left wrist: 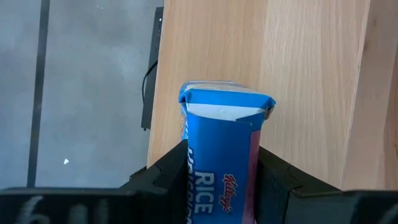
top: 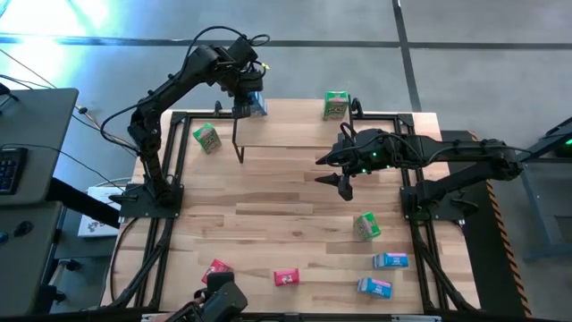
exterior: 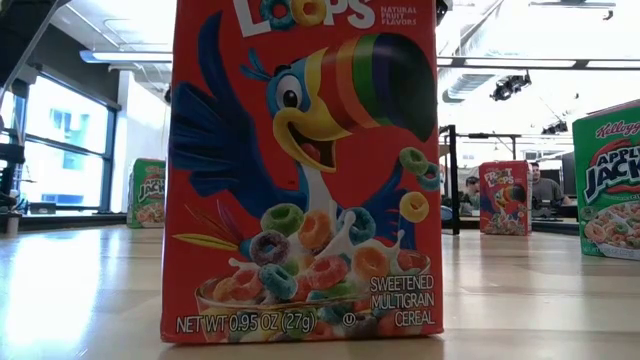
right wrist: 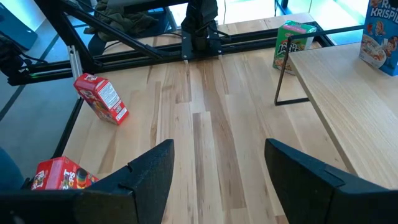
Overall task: Stack cereal on shelf
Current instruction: Put the top blue cereal box on the shelf, then put the bottom right red cereal box on the shelf
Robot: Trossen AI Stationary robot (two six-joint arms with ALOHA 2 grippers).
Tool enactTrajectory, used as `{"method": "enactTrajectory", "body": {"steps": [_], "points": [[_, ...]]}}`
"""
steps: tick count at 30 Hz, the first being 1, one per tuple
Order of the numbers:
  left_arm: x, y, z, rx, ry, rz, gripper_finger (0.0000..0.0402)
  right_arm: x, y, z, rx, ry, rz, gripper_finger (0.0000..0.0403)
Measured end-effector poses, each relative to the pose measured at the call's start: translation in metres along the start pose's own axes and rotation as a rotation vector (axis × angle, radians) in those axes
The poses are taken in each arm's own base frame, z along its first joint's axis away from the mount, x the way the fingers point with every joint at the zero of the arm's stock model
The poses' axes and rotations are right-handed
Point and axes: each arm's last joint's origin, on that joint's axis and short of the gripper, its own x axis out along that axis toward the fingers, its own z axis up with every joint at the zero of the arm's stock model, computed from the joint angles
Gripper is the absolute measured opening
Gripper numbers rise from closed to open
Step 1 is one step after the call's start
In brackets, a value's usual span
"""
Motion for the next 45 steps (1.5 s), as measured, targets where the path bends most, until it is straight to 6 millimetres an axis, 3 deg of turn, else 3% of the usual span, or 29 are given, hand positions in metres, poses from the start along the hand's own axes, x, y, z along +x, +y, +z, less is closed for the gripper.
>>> {"method": "enactTrajectory", "body": {"steps": [10, 24, 45], "points": [[0.003, 0.000, 0.001, 0.002, 0.002, 0.000, 0.0178, 0.000, 0.000, 0.000, 0.000, 0.000, 0.000, 0.0244], [0.002, 0.002, 0.001, 0.000, 0.001, 0.018, 0.0215, 0.000, 0.000, 0.000, 0.000, 0.000, 0.000, 0.0244], [-0.042, 0.000, 0.002, -0.084, -0.053, 0.110, 0.0216, 0.000, 0.000, 0.000, 0.000, 0.000, 0.000, 0.0244]]}}
